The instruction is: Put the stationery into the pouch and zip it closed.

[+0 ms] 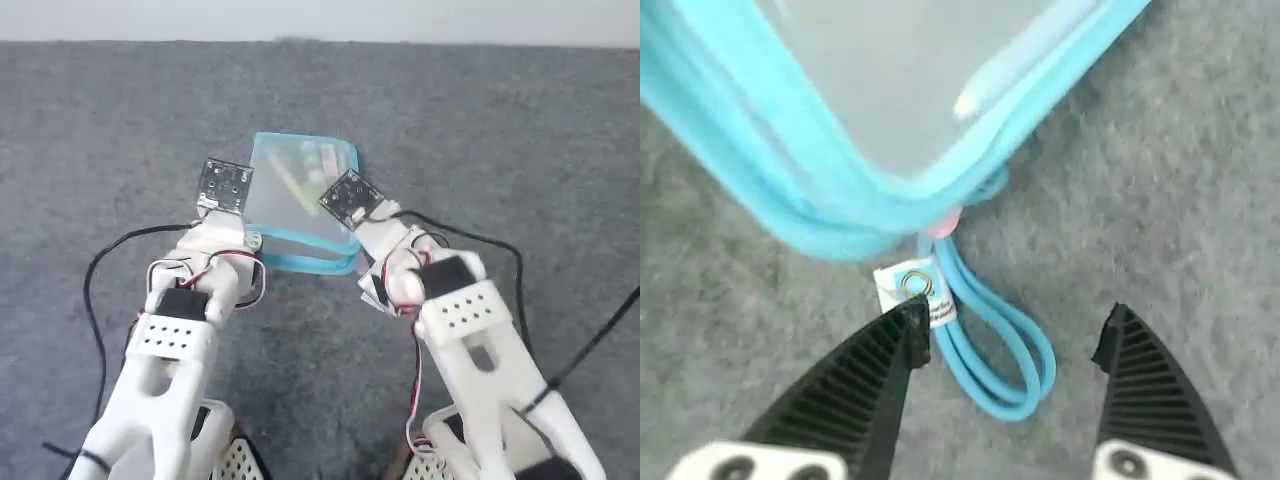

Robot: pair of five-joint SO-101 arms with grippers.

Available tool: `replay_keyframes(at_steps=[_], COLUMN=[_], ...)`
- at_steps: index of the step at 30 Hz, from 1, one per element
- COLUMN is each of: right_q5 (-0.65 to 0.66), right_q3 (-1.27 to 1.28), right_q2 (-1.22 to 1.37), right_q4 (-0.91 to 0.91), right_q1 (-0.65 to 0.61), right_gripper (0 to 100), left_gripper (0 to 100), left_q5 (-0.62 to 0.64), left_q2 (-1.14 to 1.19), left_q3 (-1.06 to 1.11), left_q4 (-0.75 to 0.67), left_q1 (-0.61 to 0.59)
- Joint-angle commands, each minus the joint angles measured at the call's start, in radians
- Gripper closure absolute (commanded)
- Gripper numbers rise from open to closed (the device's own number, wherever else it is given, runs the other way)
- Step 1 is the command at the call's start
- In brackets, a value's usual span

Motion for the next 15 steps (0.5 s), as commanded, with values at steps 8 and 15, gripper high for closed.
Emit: replay_keyframes(at_steps=[8, 15], right_q5=[-0.106, -0.132], right_q3=[0.348, 0.384], right_q2=[-0.466, -0.463], right_q4=[-0.182, -0.265], right_q1=[-0.093, -0.18], right_gripper=[73.5, 73.5], left_gripper=[99, 99], left_q5=[0.02, 0.071], left_q2=[0.009, 0.009], left_q3=[-0.047, -0.033], left_q4=[0.028, 0.023], left_q1=[-0.063, -0.06])
